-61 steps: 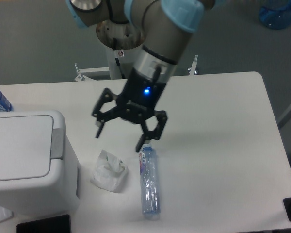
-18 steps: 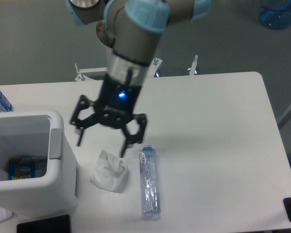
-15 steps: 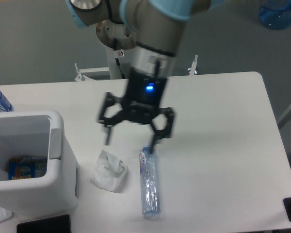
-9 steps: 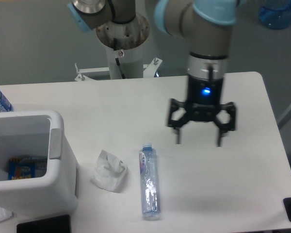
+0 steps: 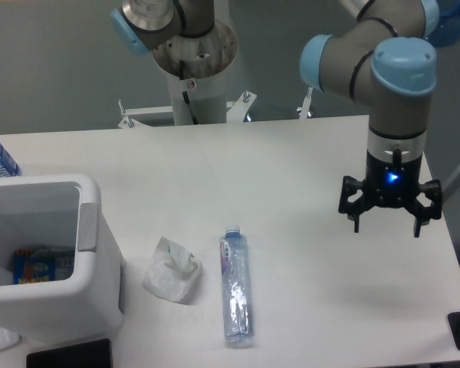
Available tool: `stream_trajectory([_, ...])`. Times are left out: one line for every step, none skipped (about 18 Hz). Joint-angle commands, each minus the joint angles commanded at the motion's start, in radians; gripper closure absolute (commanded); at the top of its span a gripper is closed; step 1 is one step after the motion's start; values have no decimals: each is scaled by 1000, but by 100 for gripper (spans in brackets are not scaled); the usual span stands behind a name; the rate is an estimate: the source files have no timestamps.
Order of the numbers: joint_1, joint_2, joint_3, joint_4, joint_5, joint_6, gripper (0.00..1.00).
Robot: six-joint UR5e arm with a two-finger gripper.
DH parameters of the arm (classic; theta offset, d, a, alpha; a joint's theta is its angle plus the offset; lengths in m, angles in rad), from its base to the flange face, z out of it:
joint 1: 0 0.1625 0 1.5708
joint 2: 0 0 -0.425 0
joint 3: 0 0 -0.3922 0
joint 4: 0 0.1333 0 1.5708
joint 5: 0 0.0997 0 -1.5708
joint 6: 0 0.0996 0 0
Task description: Open the trash can
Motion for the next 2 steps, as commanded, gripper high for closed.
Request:
stream_trajectory([-2, 0, 0, -20, 38, 46, 0])
stream_trajectory([-3, 0, 0, -26, 72, 65, 0])
